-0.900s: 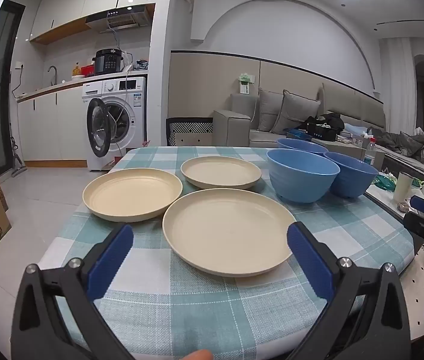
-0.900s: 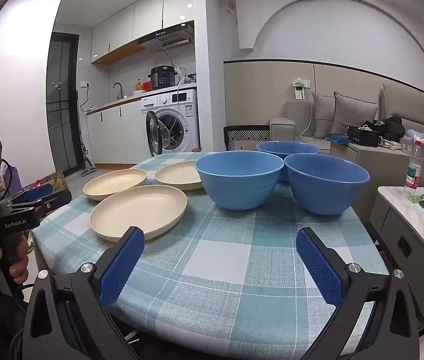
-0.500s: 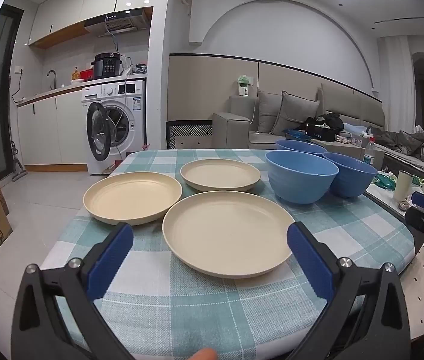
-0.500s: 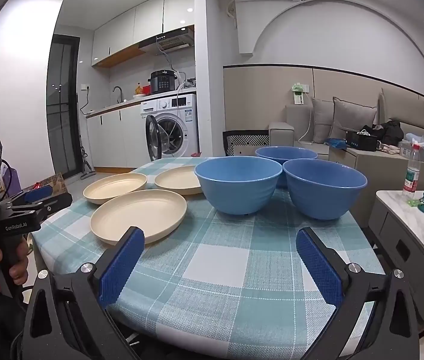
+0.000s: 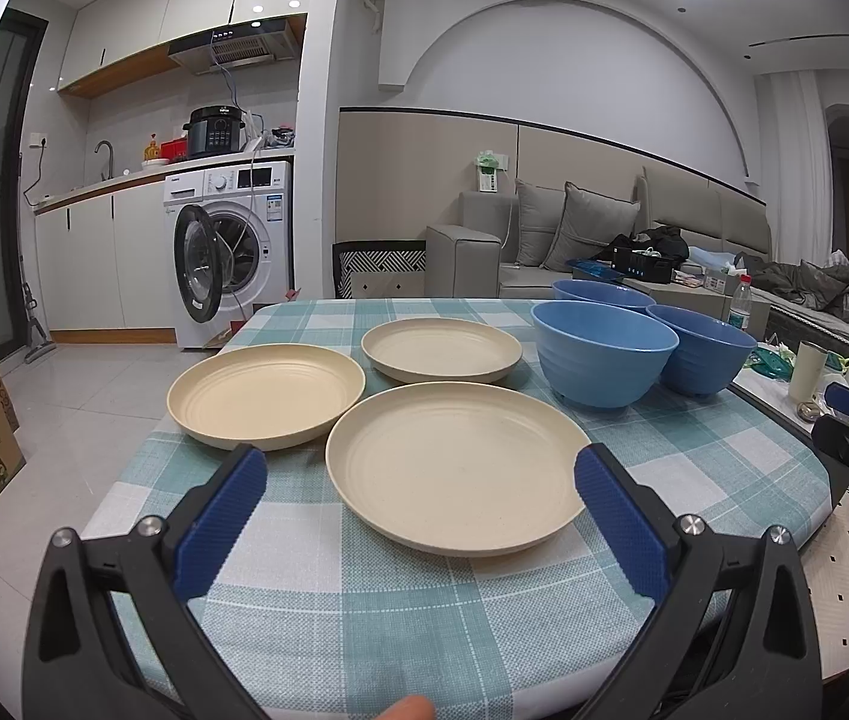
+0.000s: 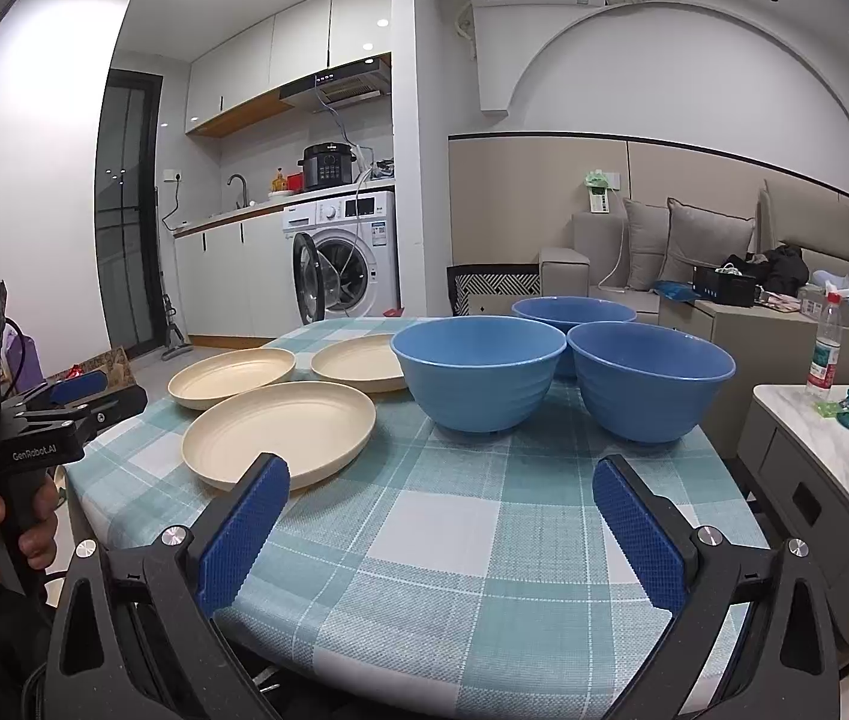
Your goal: Organize plates and bowls
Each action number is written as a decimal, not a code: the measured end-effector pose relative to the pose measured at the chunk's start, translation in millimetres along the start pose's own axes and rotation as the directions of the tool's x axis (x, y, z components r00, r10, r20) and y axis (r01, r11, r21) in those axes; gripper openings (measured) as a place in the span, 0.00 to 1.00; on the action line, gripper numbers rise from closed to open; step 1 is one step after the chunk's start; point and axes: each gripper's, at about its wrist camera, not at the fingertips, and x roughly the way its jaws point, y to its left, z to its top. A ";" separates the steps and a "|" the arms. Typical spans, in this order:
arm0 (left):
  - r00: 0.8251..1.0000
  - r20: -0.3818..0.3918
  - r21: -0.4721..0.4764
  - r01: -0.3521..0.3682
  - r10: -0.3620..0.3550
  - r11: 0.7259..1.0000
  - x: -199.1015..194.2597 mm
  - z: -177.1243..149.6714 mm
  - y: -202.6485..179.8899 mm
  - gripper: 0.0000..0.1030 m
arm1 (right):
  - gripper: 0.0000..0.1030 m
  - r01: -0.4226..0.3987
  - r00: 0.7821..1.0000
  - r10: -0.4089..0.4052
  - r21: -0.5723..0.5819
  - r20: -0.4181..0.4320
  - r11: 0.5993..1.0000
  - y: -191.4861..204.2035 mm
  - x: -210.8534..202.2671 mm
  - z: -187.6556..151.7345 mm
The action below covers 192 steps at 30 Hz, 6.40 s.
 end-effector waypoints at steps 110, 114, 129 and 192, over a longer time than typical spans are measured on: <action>0.999 0.014 -0.029 -0.043 0.043 0.999 15.8 29.8 34.2 1.00 | 1.00 -0.037 0.996 0.038 0.015 -0.080 0.999 -6.7 36.5 44.8; 0.999 0.008 -0.027 -0.050 0.050 0.998 20.2 36.1 39.7 1.00 | 1.00 -0.056 0.994 0.058 0.023 -0.095 0.998 -7.8 42.2 54.9; 0.996 0.008 -0.023 -0.092 0.092 0.996 28.2 56.2 55.5 1.00 | 1.00 -0.094 0.994 0.090 -0.057 -0.068 0.994 10.3 57.6 91.2; 0.932 -0.120 -0.031 -0.348 0.342 0.937 87.8 88.8 151.5 1.00 | 1.00 -0.361 0.907 0.305 -0.159 -0.291 0.919 105.4 249.8 169.7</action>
